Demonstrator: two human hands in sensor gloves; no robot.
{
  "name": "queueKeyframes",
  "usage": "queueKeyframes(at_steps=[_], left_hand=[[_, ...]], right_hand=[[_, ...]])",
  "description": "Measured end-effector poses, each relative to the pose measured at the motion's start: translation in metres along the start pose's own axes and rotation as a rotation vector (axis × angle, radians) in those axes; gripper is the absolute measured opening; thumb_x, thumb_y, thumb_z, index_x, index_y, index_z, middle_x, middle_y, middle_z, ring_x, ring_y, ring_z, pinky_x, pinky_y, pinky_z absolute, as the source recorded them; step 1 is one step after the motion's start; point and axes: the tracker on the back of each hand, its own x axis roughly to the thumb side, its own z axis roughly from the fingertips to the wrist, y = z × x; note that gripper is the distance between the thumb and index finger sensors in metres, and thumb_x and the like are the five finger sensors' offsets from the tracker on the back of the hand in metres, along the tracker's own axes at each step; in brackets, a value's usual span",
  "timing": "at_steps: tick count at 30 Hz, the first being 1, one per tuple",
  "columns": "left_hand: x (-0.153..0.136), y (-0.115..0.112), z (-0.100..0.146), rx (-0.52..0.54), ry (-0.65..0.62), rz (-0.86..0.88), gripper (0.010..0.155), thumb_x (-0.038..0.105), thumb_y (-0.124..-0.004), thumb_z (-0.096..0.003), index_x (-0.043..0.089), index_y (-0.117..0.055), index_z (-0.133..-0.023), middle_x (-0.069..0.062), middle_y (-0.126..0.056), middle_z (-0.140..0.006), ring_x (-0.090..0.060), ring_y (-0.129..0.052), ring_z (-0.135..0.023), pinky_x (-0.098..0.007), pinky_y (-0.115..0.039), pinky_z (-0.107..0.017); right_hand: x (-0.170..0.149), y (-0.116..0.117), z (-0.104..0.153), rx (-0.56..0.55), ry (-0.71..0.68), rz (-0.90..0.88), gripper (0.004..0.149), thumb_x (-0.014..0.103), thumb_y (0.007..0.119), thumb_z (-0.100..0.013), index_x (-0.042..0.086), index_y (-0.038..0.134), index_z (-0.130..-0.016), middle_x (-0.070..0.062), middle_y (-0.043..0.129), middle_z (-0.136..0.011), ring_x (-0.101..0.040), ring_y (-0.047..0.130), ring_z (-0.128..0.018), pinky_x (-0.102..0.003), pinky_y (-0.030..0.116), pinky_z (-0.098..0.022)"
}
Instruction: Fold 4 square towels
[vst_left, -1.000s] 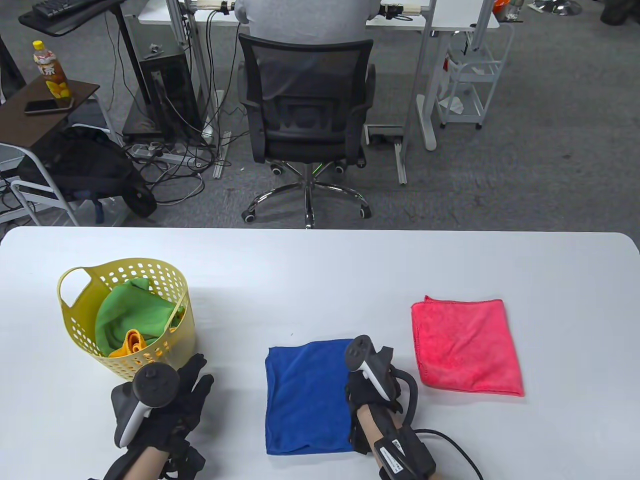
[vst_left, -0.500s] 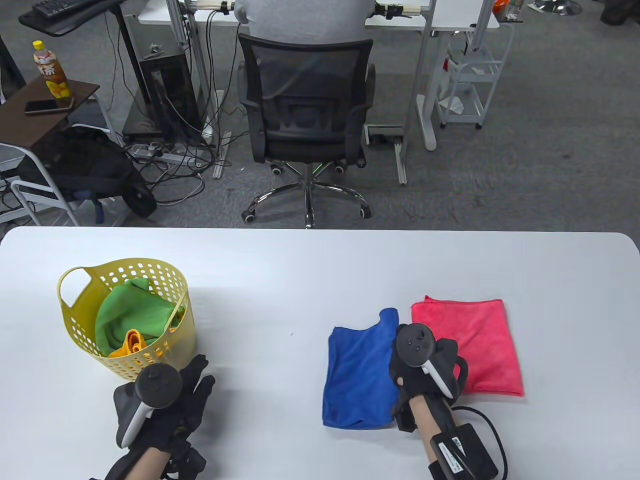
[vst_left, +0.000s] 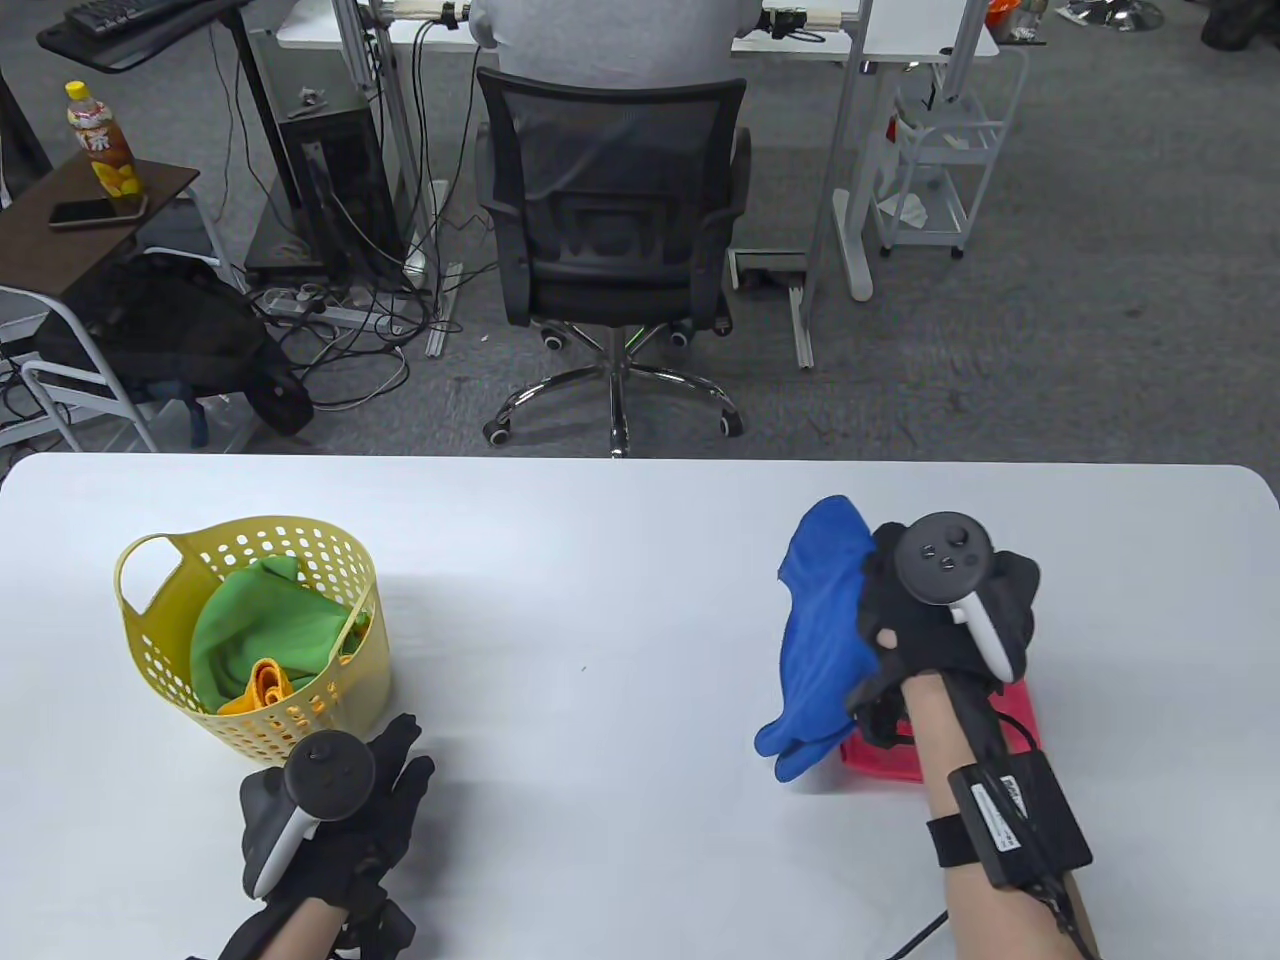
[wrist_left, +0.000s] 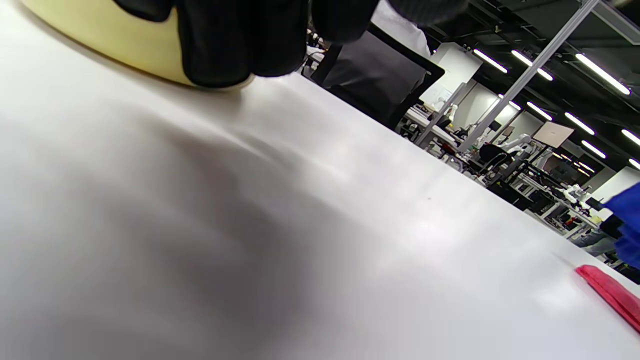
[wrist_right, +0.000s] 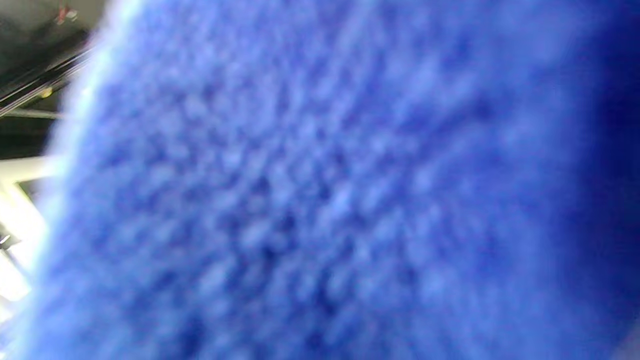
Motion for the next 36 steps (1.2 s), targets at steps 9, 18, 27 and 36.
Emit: queueKeyframes(at_steps=[9,18,27,36], left_hand=[[0.004,-0.005,0.003,0.018,-0.005,-0.052,0.064,0.053,-0.061,-0.0557,0.029,-0.053,-0.114,-0.009,-0.066,-0.115,-0.038,-0.078,-0.103,-0.058,-0.052,-0.083],[0.007,-0.020,-0.001,-0.040,-0.011,-0.112,0.068,0.056,-0.063,-0.0545,0.029,-0.050,-0.115,-0.009,-0.063,-0.117,-0.039,-0.073,-0.105,-0.059,-0.050,-0.083],[0.048,0.018,0.040,0.046,-0.228,-0.052,0.068,0.057,-0.064,-0.0540,0.029,-0.051,-0.115,-0.009,-0.065,-0.116,-0.038,-0.076,-0.104,-0.057,-0.054,-0.082],[0.045,0.185,0.049,0.426,-0.036,0.065,0.067,0.059,-0.062,-0.0569,0.031,-0.051,-0.117,-0.008,-0.067,-0.117,-0.036,-0.077,-0.104,-0.056,-0.055,-0.084]], right_hand=[[-0.180,0.056,-0.031,0.051,0.499,0.270,0.057,0.028,0.072,-0.055,0.010,0.060,-0.108,-0.030,0.071,-0.100,-0.040,0.089,-0.073,-0.059,0.073,-0.054],[-0.090,0.027,-0.006,-0.081,0.238,0.072,0.067,0.038,0.072,-0.055,0.008,0.052,-0.112,-0.036,0.055,-0.110,-0.052,0.072,-0.090,-0.069,0.062,-0.060],[-0.004,0.041,0.041,-0.182,-0.182,-0.164,0.066,0.040,0.071,-0.056,0.007,0.057,-0.111,-0.036,0.060,-0.109,-0.051,0.076,-0.088,-0.070,0.064,-0.060],[-0.008,0.037,0.043,-0.142,-0.251,-0.250,0.066,0.039,0.070,-0.056,0.005,0.057,-0.110,-0.037,0.059,-0.108,-0.052,0.076,-0.087,-0.070,0.063,-0.060]])
